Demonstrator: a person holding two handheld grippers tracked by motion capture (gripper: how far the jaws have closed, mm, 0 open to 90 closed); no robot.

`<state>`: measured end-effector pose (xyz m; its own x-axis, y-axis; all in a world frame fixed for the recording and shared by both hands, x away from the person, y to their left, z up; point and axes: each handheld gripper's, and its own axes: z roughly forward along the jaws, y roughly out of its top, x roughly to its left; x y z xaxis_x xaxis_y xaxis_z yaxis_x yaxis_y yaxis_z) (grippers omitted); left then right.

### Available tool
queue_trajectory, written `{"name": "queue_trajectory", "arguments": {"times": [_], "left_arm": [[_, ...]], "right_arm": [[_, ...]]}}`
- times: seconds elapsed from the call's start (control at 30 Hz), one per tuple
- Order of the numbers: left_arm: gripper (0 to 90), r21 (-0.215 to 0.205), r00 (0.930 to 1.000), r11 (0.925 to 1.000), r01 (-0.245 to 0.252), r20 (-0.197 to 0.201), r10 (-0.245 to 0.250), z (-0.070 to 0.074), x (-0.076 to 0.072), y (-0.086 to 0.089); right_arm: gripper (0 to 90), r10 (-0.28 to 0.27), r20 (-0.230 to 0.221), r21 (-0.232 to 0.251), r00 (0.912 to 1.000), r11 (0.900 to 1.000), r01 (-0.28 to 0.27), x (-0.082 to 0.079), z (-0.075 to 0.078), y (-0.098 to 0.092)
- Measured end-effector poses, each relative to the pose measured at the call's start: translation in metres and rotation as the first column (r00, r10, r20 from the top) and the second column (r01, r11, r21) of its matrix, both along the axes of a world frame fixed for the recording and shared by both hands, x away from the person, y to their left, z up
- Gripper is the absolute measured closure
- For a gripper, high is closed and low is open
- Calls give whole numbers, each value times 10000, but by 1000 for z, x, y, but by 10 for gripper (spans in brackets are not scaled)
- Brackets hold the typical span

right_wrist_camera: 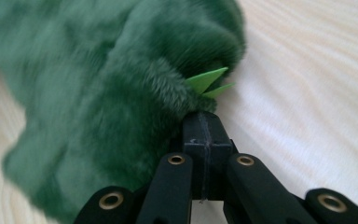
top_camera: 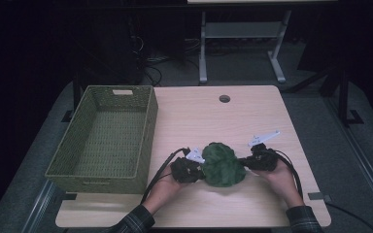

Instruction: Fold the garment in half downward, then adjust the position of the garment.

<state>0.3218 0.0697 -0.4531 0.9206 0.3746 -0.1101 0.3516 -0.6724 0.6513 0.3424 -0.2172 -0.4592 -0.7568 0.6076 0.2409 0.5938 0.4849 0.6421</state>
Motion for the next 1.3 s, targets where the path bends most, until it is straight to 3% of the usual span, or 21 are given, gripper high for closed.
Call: {"name": "queue_trajectory", "arguments": {"times": [0.17, 0.3, 0.47, 0.63, 0.9, 1.0, 1.17, 1.3], "left_arm": [[897, 241, 9994, 9997, -72, 347, 63, 2, 5, 7], [897, 216, 9995, 9997, -112, 312, 105, 1, 6, 10], [895, 220, 9997, 9998, 5, 238, -11, 2, 5, 11], [778, 283, 9996, 9996, 52, 270, -60, 1, 3, 15], [409, 291, 9989, 9996, 1, 460, -14, 1, -3, 21], [302, 125, 9980, 9999, -100, 632, 92, 4, -5, 22], [176, -37, 9980, 10000, -18, 625, 20, 13, -3, 21], [150, -22, 9971, 9998, 179, 735, -177, 21, -1, 19]], "right_arm": [[900, 262, 111, -194, 9996, 9995, -259, -13, 2, 3], [900, 291, 93, -373, 9995, 9989, -287, -22, 0, 4], [888, 0, 424, -304, 9991, 9995, 13, -26, 3, -1], [718, -656, 700, -53, 9954, 9978, 661, -30, 7, -16], [291, -1645, 1086, -73, 9804, 9861, 1662, -43, 5, -42], [151, -2080, 1227, -205, 9704, 9770, 2121, -49, 2, -50], [49, -2502, 1303, -399, 9594, 9655, 2572, -54, -9, -64], [29, -2806, 1486, -659, 9483, 9540, 2926, -56, -16, -69]]}}
